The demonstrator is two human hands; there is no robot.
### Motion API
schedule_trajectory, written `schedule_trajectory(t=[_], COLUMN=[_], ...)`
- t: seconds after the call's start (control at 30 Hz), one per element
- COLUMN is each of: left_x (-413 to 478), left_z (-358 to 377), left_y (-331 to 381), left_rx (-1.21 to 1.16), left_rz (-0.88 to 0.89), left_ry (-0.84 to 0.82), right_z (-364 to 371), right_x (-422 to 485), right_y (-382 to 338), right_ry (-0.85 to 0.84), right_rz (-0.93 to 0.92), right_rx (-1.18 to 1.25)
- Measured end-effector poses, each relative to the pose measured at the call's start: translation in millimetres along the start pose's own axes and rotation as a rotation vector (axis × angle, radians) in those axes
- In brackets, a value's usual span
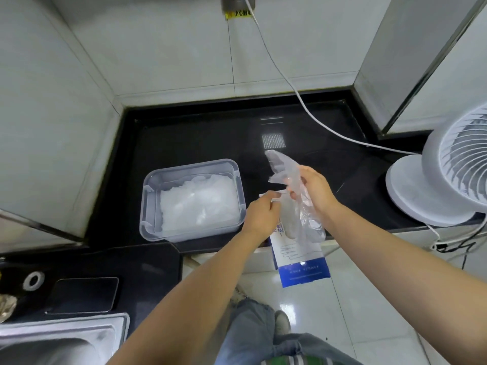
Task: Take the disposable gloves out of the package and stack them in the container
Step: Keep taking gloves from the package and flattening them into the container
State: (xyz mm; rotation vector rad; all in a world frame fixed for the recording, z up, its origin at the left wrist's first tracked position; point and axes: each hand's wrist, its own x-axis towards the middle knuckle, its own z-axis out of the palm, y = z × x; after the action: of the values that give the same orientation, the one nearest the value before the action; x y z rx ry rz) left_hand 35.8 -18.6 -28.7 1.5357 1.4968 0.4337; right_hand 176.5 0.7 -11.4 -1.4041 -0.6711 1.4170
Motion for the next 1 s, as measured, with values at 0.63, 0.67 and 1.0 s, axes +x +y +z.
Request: schedule_trajectory(t=[0.63,0.67,1.0], left_x=[17.9,19.4,7.8], left_z=[-115.7,-119.7,-159.0], left_y=[-15.2,-20.1,-85.7], left_rx=[-0.415,-0.319,0.198], left_rz=[-0.246,-0.211,-0.133], left_ry=[0.465,0.51,0.502], right_z=[105.4,106.0,122.8], right_x=[9.6,9.9,24.7], right_y=[5.0,1.6,-12.1], right_ry=[-0.347,-0.348,-0.593], right_rz=[0.415,0.505,0.1], right_rx=[-0.188,0.001,-0.528])
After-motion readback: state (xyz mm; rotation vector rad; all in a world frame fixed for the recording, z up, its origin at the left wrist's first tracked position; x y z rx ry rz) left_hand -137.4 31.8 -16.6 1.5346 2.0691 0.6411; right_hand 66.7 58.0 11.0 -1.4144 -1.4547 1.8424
